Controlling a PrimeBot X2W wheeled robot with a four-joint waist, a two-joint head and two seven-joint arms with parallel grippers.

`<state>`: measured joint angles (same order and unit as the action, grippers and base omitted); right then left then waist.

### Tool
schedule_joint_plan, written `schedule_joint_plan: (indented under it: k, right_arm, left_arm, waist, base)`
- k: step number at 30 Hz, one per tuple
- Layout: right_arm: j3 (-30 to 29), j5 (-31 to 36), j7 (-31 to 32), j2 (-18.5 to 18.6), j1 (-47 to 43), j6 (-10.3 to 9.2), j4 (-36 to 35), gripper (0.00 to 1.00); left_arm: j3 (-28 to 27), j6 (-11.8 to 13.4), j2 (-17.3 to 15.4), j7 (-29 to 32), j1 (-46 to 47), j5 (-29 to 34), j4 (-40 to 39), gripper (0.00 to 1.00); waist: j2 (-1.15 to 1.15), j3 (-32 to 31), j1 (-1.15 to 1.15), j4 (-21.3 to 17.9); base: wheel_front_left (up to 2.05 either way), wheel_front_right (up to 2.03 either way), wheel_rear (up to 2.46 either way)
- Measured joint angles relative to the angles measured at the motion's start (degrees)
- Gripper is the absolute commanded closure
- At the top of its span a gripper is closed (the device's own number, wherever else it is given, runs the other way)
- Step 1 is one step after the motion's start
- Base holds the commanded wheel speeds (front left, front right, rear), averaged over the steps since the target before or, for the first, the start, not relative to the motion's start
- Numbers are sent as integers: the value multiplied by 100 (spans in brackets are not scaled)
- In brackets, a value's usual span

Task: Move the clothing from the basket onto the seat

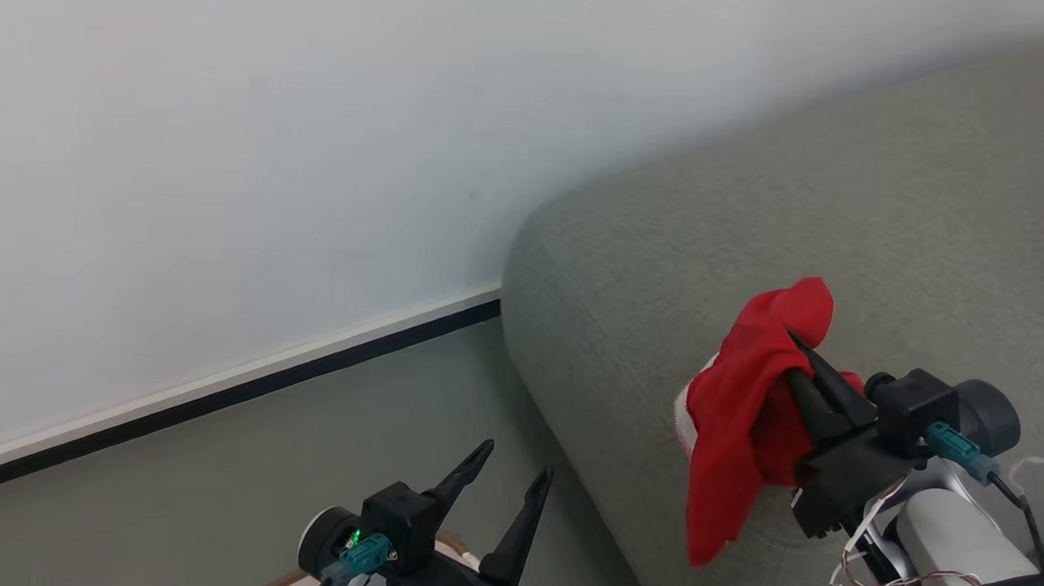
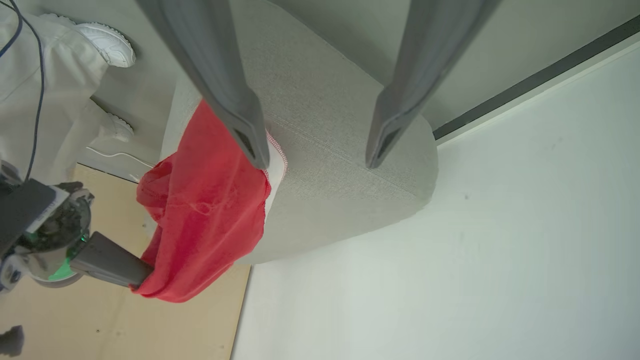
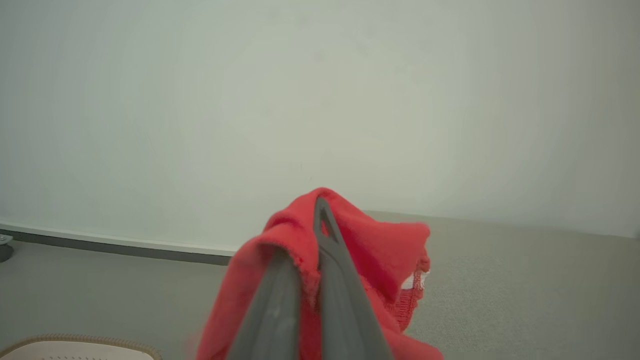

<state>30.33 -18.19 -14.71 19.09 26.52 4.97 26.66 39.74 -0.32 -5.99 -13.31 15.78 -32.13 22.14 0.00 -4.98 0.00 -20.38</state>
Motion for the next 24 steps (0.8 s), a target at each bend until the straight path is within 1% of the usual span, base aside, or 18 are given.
schedule_joint_plan:
  k: [3, 4, 10, 16, 21, 24]
  right_arm:
    - [-43, 0, 0, 64, 2, 0, -37, 100]
    - [-89, 0, 0, 144, 12, 2, -42, 100]
    - [-263, -1, 0, 296, 322, 10, -16, 100]
    - [-542, -55, 0, 437, 1111, 58, 120, 100]
    - [-756, -70, 0, 601, 2013, 68, 458, 100]
    - [-856, -45, 7, 782, 2563, 109, 734, 100]
  left_arm:
    - [14, 34, 25, -42, 0, 23, -26, 0]
    - [40, 40, 46, -43, 1, 59, -55, 0]
    - [104, 41, 64, -43, 54, 136, -104, 0]
    - [101, 112, -7, -43, 226, 310, -303, 0]
    - [57, 141, -165, -38, 465, 419, -467, 0]
    - [54, 183, -212, 10, 589, 469, -592, 0]
  waist:
    - [0, 49, 0, -203]
    - [0, 98, 0, -316]
    - [0, 364, 0, -457]
    - [0, 688, 0, -408]
    - [0, 994, 1, -252]
    - [0, 1180, 1, -118]
  base:
    - [0, 0, 0]
    - [0, 0, 0]
    - [0, 0, 0]
    - [0, 0, 0]
    - [0, 0, 0]
    - [0, 0, 0]
